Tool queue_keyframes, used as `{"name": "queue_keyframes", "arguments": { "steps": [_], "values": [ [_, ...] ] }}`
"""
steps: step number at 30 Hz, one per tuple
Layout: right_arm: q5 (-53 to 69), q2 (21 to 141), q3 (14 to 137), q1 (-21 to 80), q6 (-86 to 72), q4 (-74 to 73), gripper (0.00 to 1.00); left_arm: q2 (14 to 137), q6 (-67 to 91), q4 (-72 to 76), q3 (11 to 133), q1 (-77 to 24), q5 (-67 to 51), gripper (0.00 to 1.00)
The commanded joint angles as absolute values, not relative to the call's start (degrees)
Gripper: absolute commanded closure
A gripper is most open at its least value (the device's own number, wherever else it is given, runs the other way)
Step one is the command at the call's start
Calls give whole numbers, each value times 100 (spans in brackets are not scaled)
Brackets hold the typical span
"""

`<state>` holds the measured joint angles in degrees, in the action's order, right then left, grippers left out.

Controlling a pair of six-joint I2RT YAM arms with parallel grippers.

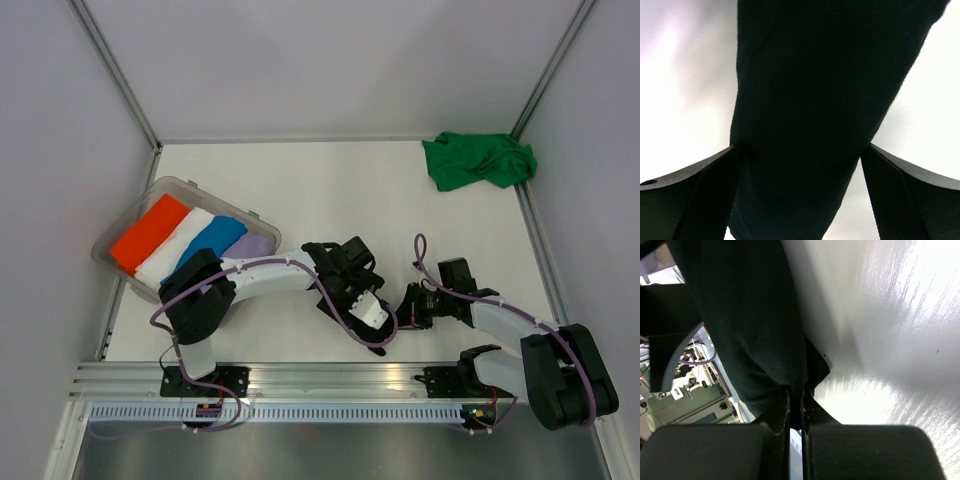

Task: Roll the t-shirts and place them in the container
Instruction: Place the rolled tshirt into the container

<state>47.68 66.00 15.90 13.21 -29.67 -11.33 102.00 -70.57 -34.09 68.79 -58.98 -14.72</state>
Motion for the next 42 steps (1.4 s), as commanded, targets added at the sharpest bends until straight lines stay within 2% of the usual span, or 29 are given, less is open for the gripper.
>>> {"name": "queue_keyframes", "arguments": {
  "steps": [1,16,17,19,20,21,24,31,36,39,40,42],
  "values": [
    [4693,6592,1582,1292,-2777,-1011,98,10563,-7022,-3270,7136,-5950,-1362,0],
    [4588,6557,1626,1292,-2760,-1081,82,10960,-7444,-3656,6891,-5950,-1450,1],
    [4570,6531,1635,1292,-2777,-1090,80,10960,-7444,-3682,6891,-5959,-1468,4],
    [4466,6443,1678,1292,-2769,-1177,71,10960,-7436,-3726,6899,-5950,-1503,19],
    [4421,6390,1722,1301,-2777,-1221,69,10969,-7357,-3735,6899,-5959,-1503,33],
    [4360,6294,1792,1292,-2786,-1343,64,10960,-7330,-3735,6891,-5959,-1477,37],
    [4140,6127,1907,1292,-2821,-1633,59,10951,-7181,-3753,6873,-5950,-1459,46],
    [3051,5880,3162,1292,-2462,-2942,54,10855,-6769,-3771,6873,-5941,-1468,53],
    [2251,5968,4138,1292,-1908,-3726,50,10846,-6004,-3771,7101,-5889,-1328,64],
    [2005,6003,4262,1292,-1828,-3779,50,10872,-5189,-3709,7224,-5810,-1004,80],
    [1978,5994,4254,1292,-1828,-3727,50,10863,-5038,-3674,7286,-5731,-932,94],
    [1943,5977,4219,1301,-1863,-3674,50,10828,-4617,-3577,7347,-5643,-705,98]
  ]
}}
